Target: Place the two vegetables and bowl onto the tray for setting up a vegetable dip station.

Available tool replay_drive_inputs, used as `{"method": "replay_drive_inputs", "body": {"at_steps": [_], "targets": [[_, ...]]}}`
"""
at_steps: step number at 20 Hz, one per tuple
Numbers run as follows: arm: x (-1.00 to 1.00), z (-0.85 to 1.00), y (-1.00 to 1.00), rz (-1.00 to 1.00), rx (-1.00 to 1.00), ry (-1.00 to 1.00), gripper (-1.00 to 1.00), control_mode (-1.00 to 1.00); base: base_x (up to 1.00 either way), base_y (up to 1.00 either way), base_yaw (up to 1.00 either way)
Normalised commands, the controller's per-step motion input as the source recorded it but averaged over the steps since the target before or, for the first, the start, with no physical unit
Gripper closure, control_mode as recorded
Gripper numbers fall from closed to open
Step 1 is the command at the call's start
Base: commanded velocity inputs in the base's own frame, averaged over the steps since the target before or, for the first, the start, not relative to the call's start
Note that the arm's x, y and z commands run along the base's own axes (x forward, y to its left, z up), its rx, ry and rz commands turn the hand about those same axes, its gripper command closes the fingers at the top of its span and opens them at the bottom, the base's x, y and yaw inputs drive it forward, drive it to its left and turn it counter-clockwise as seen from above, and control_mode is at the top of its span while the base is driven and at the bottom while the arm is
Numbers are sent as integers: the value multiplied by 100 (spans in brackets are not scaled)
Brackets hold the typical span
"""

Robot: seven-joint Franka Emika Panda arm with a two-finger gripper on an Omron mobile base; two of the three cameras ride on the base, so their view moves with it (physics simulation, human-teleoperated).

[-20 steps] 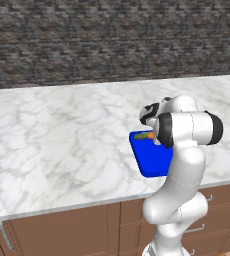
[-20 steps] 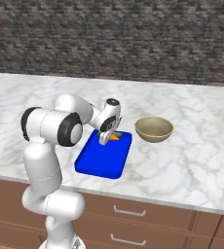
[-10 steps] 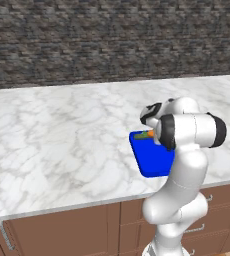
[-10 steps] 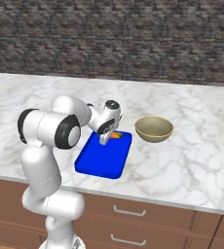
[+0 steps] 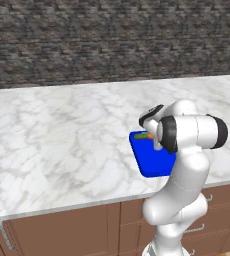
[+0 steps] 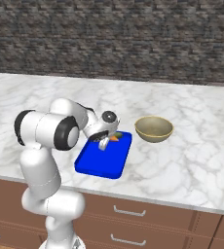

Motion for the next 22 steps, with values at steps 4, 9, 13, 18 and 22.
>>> {"method": "replay_drive_inputs", "body": {"at_steps": [4,9,13,18,22], "targets": [[3,-1,0,2,0,-2,100,-100,0,0,0],[5,0,0,2,0,0,100,-100,0,0,0],[11,0,0,2,0,0,100,-100,0,0,0],[10,0,0,2,0,-2,100,-100,0,0,0],[13,0,0,1,0,-3,100,-100,0,0,0]]}}
